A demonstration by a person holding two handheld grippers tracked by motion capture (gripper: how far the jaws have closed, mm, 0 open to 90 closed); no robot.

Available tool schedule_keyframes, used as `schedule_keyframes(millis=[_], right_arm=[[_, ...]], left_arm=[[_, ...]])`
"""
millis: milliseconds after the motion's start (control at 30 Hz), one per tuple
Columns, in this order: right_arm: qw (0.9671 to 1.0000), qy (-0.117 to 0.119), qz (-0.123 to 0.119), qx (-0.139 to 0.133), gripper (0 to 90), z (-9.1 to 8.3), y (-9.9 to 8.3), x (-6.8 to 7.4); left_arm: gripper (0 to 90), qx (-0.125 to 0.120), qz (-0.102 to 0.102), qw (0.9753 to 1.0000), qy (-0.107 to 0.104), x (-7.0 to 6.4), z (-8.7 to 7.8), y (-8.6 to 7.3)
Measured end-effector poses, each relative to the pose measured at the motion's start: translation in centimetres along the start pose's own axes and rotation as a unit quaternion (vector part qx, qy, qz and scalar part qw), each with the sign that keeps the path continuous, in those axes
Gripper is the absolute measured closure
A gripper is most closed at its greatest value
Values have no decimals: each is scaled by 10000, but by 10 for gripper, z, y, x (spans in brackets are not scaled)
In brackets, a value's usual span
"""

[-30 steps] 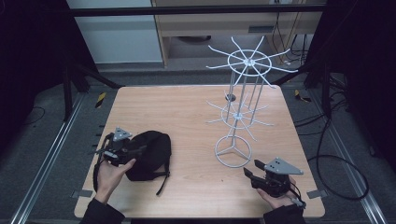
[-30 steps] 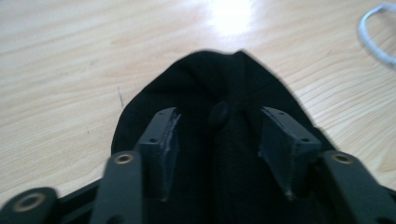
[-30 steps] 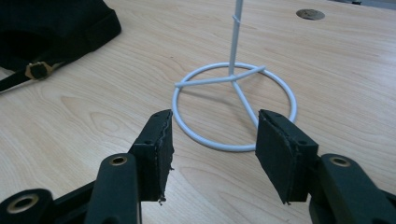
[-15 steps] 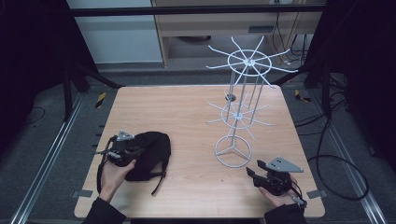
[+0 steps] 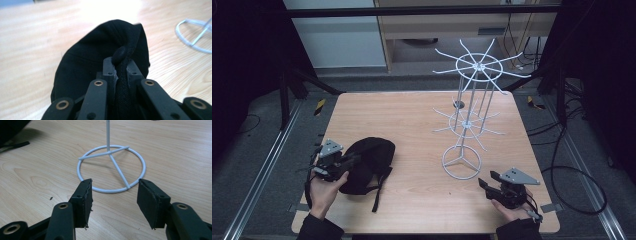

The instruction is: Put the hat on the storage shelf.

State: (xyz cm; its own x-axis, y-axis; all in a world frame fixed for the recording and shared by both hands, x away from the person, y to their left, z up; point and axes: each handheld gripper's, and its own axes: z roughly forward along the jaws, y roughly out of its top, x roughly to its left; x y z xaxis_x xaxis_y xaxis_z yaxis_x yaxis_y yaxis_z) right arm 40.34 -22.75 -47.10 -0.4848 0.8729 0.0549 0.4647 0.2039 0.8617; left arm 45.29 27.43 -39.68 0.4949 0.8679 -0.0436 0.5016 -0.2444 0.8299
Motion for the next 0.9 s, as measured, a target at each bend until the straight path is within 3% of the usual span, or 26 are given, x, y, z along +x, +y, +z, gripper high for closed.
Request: schedule_keyframes(millis=[67, 133, 267, 400, 467, 500, 667, 733, 900], right_arm=[[10000, -33, 3, -17, 459, 0, -1, -2], [10000, -50, -1, -14, 458, 0, -1, -2], [10000, -80, -15, -44, 451, 0, -1, -3], [9999, -88, -4, -50, 443, 1, -1, -3], [9999, -91, -7, -48, 441, 1, -2, -3], [9999, -91, -7, -48, 441, 1, -2, -3], [10000, -82, 0, -44, 436, 1, -1, -3], [9999, -101, -50, -45, 433, 2, -1, -3], [9999, -120, -32, -81, 429, 1, -1, -3]], left_arm=[[814, -306, 43, 9995, -100, -5, -13, 6], [814, -444, 36, 9989, -145, -7, -17, 8], [818, -948, -5, 9950, -322, -14, -36, 16], [819, -1387, -93, 9889, -519, -19, -53, 23], [820, -1620, -162, 9844, -673, -22, -63, 26], [820, -1620, -162, 9844, -673, -22, -63, 26], [821, -2028, -252, 9750, -876, -28, -78, 33], [821, -2212, -260, 9706, -909, -31, -84, 36], [823, -2529, -174, 9627, -948, -40, -94, 43]])
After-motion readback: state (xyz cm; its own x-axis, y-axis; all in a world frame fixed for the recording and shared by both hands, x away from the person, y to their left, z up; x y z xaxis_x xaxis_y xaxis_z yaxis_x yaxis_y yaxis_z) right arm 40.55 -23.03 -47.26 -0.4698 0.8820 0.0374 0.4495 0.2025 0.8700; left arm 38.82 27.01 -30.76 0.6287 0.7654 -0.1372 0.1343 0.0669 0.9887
